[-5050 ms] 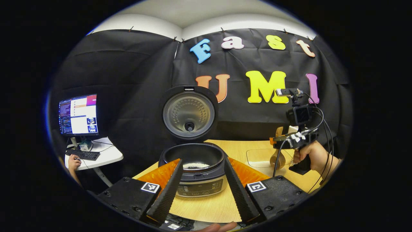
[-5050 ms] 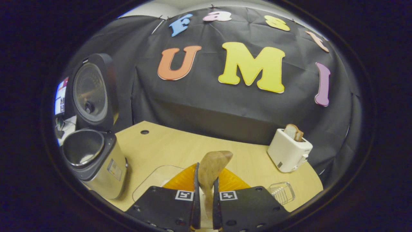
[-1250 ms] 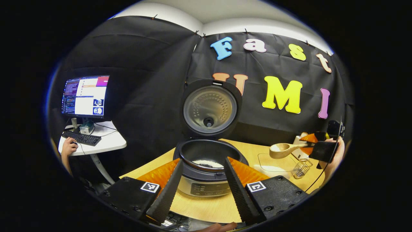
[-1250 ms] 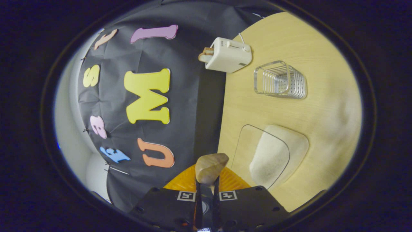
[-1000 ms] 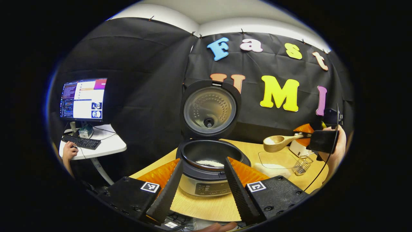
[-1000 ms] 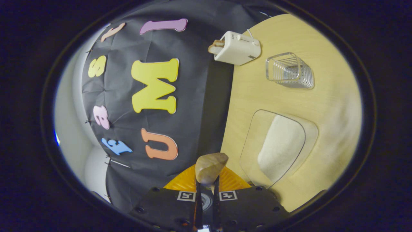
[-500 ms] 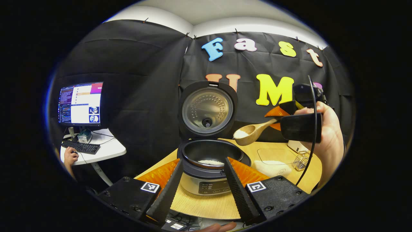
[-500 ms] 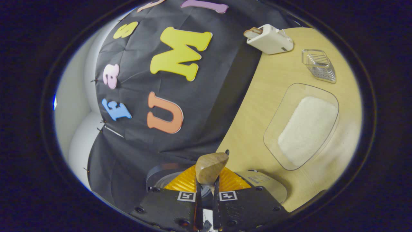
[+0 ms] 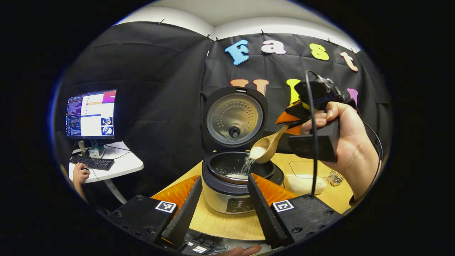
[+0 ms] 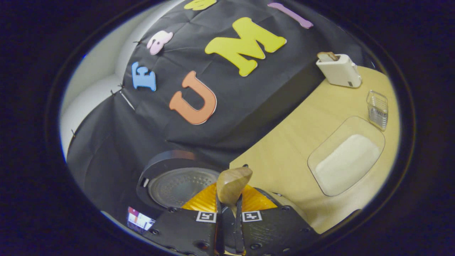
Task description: Close the left gripper, press the button to open the rice cooker; take a wooden spoon from the chopstick holder with the right hand, scoop a spoonful of rice and pour it into the rice cooker, then put the wooden spoon back into the chopstick holder.
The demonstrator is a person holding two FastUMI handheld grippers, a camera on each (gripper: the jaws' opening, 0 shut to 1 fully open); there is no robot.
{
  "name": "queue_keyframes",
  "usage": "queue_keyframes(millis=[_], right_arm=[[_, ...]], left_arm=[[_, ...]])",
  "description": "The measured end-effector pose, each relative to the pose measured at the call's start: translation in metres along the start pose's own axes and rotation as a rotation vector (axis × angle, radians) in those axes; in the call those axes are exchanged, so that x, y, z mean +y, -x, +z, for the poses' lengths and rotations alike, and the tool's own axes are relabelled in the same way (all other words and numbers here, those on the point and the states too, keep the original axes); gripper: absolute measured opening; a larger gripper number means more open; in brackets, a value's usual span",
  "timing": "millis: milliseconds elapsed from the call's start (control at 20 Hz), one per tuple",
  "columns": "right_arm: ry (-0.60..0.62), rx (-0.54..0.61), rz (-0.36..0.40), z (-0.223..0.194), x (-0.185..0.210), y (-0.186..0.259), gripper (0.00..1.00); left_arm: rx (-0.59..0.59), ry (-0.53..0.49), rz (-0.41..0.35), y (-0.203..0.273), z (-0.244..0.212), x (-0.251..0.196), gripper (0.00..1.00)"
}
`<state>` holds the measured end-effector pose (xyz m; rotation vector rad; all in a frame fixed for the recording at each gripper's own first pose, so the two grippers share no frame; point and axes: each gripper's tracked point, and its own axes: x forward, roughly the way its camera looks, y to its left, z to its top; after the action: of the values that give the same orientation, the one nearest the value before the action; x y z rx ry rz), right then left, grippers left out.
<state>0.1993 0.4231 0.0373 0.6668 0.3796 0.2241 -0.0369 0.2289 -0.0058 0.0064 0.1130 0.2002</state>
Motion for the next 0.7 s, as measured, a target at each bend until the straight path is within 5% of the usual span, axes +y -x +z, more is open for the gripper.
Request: queue_keyframes(millis=[300,700], right_arm=[[0.318,0.010,-0.016,-0.012,0.011,-0.014,0.11],[0.803,-0.059,0.128,-0.022,0.058,-0.001,0.12]], left_arm=[[-0.007,-0.019,0.003,0.001,0.000,-0.002,0.83],[-0.003,-0.002,0.020,0.000,-0.002,0.007,0.83]])
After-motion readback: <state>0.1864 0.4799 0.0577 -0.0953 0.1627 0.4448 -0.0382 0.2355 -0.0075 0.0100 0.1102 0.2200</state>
